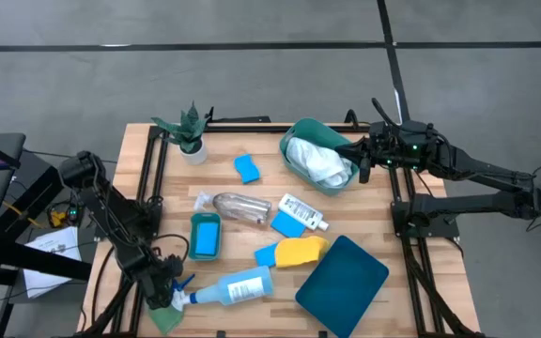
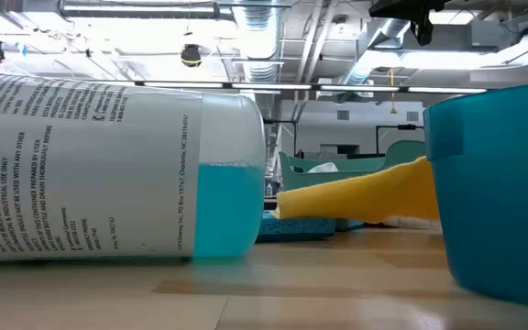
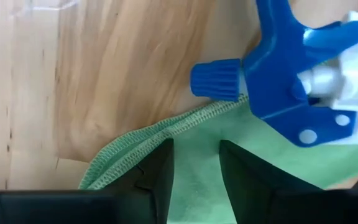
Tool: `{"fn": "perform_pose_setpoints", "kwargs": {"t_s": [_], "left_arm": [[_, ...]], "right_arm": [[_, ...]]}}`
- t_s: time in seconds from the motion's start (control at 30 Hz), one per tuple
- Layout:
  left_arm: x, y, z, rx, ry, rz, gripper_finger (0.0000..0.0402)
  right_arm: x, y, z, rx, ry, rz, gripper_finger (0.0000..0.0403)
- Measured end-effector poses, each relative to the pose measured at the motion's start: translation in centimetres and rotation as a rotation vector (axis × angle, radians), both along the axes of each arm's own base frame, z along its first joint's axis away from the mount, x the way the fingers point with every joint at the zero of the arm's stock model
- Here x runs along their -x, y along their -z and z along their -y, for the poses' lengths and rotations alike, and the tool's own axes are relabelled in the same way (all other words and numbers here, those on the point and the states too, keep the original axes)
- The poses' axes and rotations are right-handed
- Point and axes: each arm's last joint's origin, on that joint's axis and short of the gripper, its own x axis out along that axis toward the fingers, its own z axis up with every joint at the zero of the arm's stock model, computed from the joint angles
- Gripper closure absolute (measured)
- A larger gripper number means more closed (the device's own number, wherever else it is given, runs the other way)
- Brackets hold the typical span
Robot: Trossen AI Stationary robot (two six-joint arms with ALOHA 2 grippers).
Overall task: Pick & Place Kitchen Items
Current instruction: Put the green towel into the big green bin
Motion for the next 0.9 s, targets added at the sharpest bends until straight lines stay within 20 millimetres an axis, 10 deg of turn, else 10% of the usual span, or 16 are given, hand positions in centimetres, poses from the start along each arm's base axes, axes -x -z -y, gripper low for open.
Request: {"fn": "perform_pose_setpoints", "kwargs": {"t_s": [0.57, 0.9], "left_arm": [[0.0, 0.5, -0.3, -0.062, -0.057, -0.027, 0.0395], [0.2, -0.7, -0.4, 0.024, -0.054, -0.001, 0.0395]], "right_arm": [[0.0, 0.0, 0.0, 0.000, 0.000, 0.000, 0.0403], [0.0, 0.0, 0.0, 0.000, 0.000, -0.001, 0.0403]]}}
